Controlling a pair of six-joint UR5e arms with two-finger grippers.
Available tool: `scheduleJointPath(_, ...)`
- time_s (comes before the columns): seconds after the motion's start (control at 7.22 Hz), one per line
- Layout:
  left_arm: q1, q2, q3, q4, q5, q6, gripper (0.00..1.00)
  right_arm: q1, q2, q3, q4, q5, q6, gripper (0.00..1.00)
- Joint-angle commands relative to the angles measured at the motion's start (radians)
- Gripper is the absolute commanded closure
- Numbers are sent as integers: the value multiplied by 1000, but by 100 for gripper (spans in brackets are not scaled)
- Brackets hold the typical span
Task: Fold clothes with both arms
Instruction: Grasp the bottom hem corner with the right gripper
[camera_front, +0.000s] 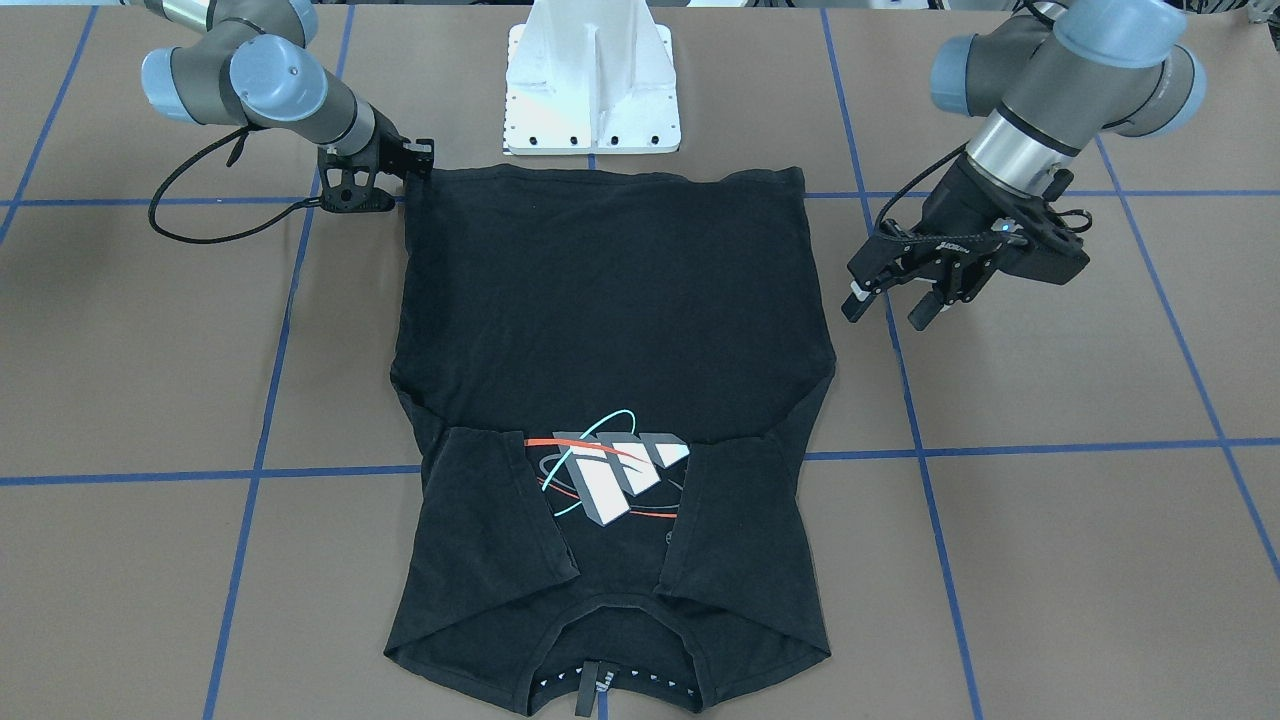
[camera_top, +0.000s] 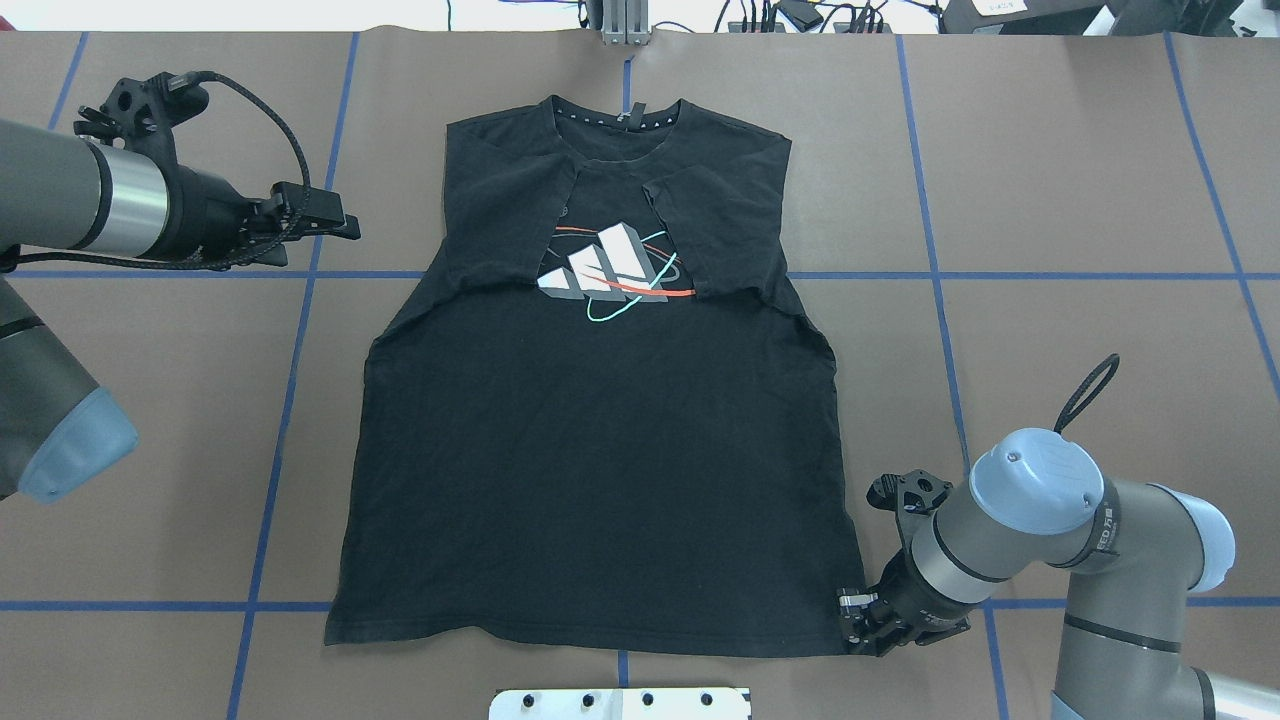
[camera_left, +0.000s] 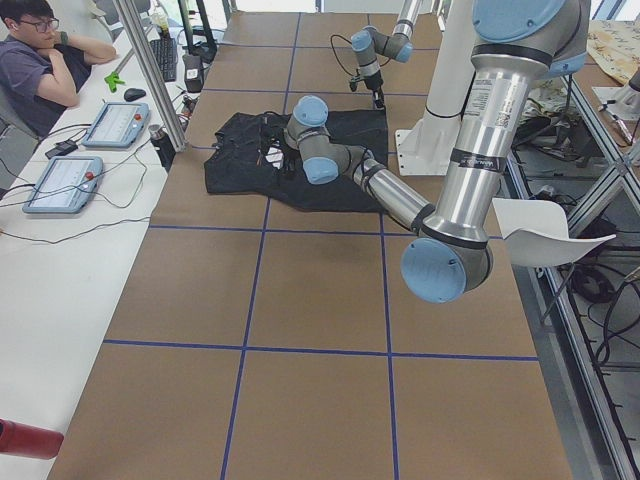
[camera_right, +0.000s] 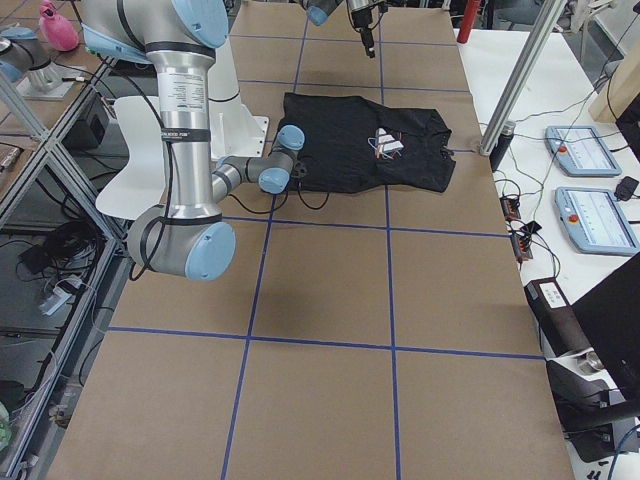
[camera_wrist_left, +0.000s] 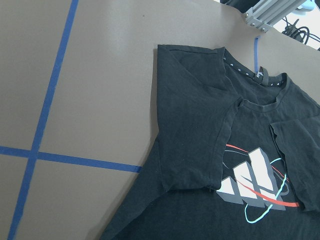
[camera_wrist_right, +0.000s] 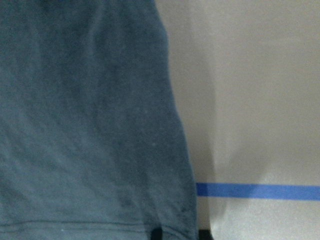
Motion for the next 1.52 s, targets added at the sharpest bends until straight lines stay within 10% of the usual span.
scheduleJointPath(0.0, 2, 2, 1, 0, 2, 0, 0, 1, 1, 0, 1, 3, -2, 100)
scheduleJointPath(1.39, 139, 191, -95, -3, -2, -14, 0, 135, 6, 66, 4, 101, -3, 100)
